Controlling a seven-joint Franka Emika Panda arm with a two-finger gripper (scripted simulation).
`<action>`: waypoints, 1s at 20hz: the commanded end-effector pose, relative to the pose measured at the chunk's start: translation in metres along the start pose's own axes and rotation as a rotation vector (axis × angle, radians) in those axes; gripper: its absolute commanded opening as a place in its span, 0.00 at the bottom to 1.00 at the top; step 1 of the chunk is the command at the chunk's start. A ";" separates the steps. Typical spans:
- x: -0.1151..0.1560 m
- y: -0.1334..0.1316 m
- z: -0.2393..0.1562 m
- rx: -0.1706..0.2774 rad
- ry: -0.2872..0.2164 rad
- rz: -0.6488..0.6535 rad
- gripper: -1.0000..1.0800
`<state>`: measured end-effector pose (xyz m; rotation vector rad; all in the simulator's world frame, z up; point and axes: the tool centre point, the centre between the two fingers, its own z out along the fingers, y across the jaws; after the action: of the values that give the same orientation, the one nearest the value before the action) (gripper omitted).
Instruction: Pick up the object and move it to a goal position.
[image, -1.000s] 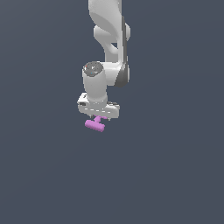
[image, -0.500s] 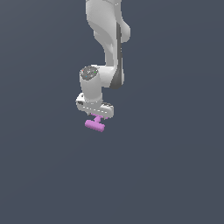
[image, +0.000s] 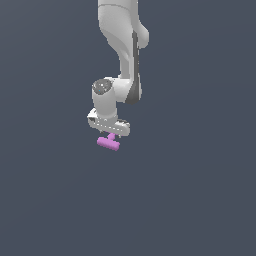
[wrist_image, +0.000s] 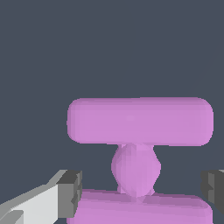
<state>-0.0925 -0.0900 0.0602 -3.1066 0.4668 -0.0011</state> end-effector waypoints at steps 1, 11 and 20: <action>-0.001 0.000 0.011 0.000 -0.001 0.001 0.96; -0.001 0.001 0.038 0.000 -0.001 0.003 0.96; -0.001 0.001 0.038 0.000 -0.001 0.003 0.00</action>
<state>-0.0936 -0.0902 0.0226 -3.1060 0.4704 -0.0009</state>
